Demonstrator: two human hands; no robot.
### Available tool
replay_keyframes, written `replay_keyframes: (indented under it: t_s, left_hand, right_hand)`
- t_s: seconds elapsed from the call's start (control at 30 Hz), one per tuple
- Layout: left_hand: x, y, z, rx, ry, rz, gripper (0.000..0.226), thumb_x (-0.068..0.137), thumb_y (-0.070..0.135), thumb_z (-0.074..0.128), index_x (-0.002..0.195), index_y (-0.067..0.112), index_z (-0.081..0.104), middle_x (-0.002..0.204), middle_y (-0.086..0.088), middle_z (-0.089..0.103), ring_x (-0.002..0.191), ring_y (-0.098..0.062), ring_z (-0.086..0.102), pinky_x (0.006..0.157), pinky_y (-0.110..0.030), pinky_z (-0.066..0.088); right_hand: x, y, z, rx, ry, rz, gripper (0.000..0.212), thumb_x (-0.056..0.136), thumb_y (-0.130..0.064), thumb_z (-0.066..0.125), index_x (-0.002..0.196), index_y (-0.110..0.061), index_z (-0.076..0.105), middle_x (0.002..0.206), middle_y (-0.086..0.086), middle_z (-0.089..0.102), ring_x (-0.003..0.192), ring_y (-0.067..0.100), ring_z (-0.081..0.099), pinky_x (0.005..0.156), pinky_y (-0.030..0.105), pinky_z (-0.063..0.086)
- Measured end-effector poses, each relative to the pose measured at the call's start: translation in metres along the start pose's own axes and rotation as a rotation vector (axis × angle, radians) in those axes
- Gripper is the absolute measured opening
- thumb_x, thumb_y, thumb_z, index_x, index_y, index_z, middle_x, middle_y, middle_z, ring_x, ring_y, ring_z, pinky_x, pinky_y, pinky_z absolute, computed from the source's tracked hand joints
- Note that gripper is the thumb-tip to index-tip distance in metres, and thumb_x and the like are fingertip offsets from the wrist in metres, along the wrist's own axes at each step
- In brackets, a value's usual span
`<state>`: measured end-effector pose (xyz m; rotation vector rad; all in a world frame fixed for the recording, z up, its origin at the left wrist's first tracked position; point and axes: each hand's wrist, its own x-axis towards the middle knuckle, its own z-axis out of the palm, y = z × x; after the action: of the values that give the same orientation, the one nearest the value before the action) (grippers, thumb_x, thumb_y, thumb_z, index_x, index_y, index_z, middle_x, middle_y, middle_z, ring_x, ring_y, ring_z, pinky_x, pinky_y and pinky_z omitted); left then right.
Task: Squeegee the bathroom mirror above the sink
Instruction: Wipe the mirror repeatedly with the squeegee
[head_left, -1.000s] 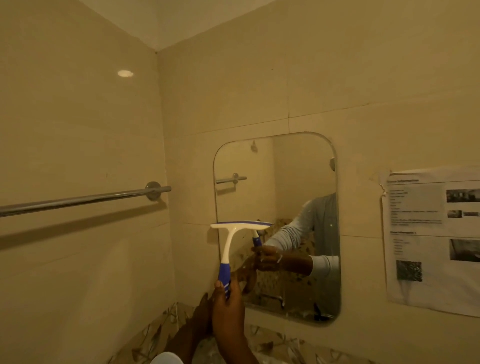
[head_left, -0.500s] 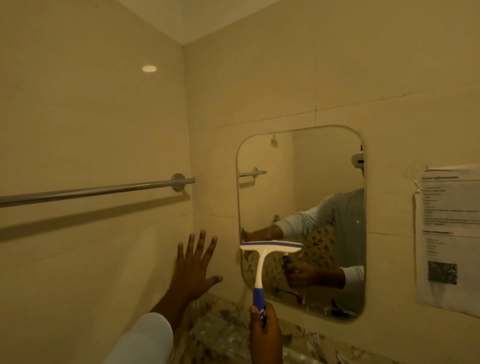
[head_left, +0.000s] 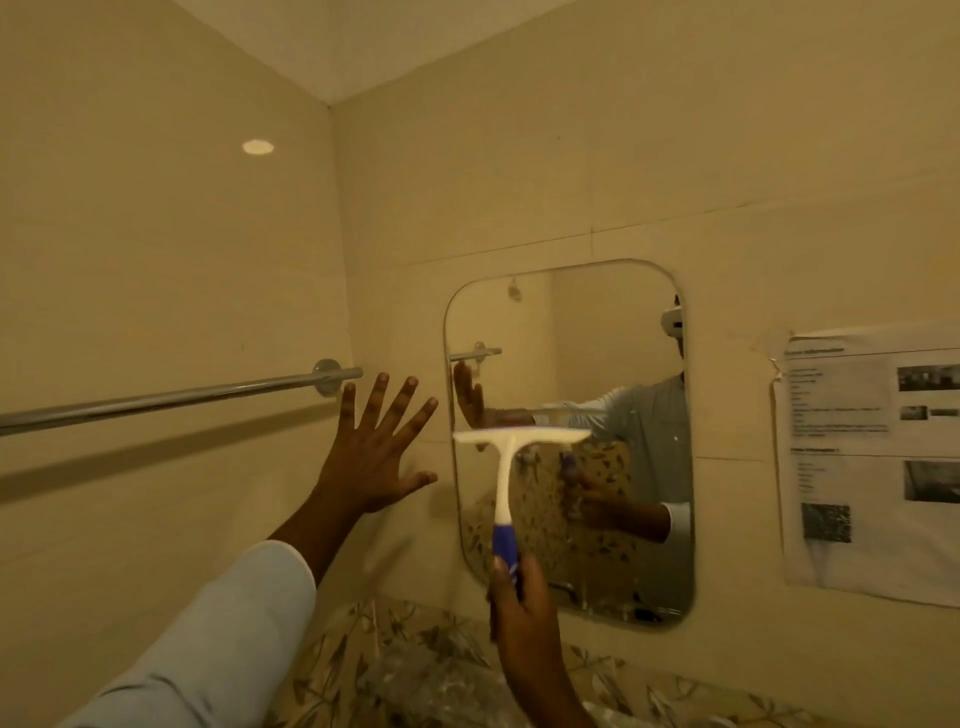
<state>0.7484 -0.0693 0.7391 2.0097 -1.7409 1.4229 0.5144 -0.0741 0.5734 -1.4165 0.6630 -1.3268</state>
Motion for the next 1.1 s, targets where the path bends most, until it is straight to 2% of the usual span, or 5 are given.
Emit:
replay_keyframes:
  t_s: [0.2, 0.33, 0.53, 0.67, 1.1]
  left_hand:
    - [-0.005, -0.019, 0.0, 0.039, 0.016, -0.085, 0.114, 0.072, 0.098, 0.035, 0.164, 0.034, 0.016, 0.174, -0.01, 0.0, 0.157, -0.046, -0.006, 0.118, -0.076, 0.0]
    - [-0.014, -0.041, -0.003, 0.092, -0.003, -0.105, 0.115, 0.07, 0.101, 0.033, 0.163, 0.035, 0.02, 0.173, -0.012, 0.004, 0.156, -0.049, -0.007, 0.117, -0.077, 0.0]
    - [-0.016, -0.059, -0.008, 0.18, -0.059, -0.099, 0.117, 0.067, 0.104, 0.022, 0.163, 0.038, 0.012, 0.172, -0.014, -0.003, 0.153, -0.052, -0.017, 0.12, -0.074, -0.006]
    - [-0.016, -0.054, -0.007, 0.185, -0.067, -0.104, 0.118, 0.066, 0.105, 0.016, 0.163, 0.038, 0.009, 0.172, -0.015, -0.005, 0.153, -0.054, -0.016, 0.119, -0.074, -0.007]
    - [-0.003, -0.019, 0.003, 0.048, -0.046, -0.057, 0.12, 0.066, 0.105, 0.018, 0.164, 0.037, 0.004, 0.172, -0.012, -0.011, 0.155, -0.046, -0.02, 0.118, -0.076, -0.004]
  right_hand:
    - [0.061, -0.087, 0.012, 0.009, -0.011, -0.2, 0.012, 0.108, -0.031, 0.053, 0.111, -0.022, 0.06, 0.078, 0.001, 0.06, 0.064, 0.016, 0.057, 0.063, 0.035, 0.053]
    - [0.086, -0.117, 0.02, 0.014, -0.001, -0.243, 0.01, 0.11, -0.032, 0.05, 0.103, -0.035, 0.056, 0.078, -0.005, 0.064, 0.06, 0.008, 0.058, 0.053, 0.023, 0.051]
    - [0.1, -0.134, 0.028, 0.025, -0.022, -0.252, 0.012, 0.11, -0.03, 0.051, 0.105, -0.041, 0.054, 0.083, -0.004, 0.066, 0.064, 0.011, 0.059, 0.056, 0.026, 0.051]
    - [0.098, -0.113, 0.022, -0.029, -0.014, -0.196, 0.016, 0.109, -0.029, 0.053, 0.125, -0.029, 0.055, 0.089, 0.006, 0.065, 0.071, 0.016, 0.06, 0.063, 0.03, 0.052]
    - [0.033, 0.013, -0.004, -0.193, 0.021, -0.086, 0.012, 0.107, -0.028, 0.057, 0.104, -0.02, 0.065, 0.077, -0.001, 0.061, 0.068, 0.013, 0.056, 0.063, 0.031, 0.046]
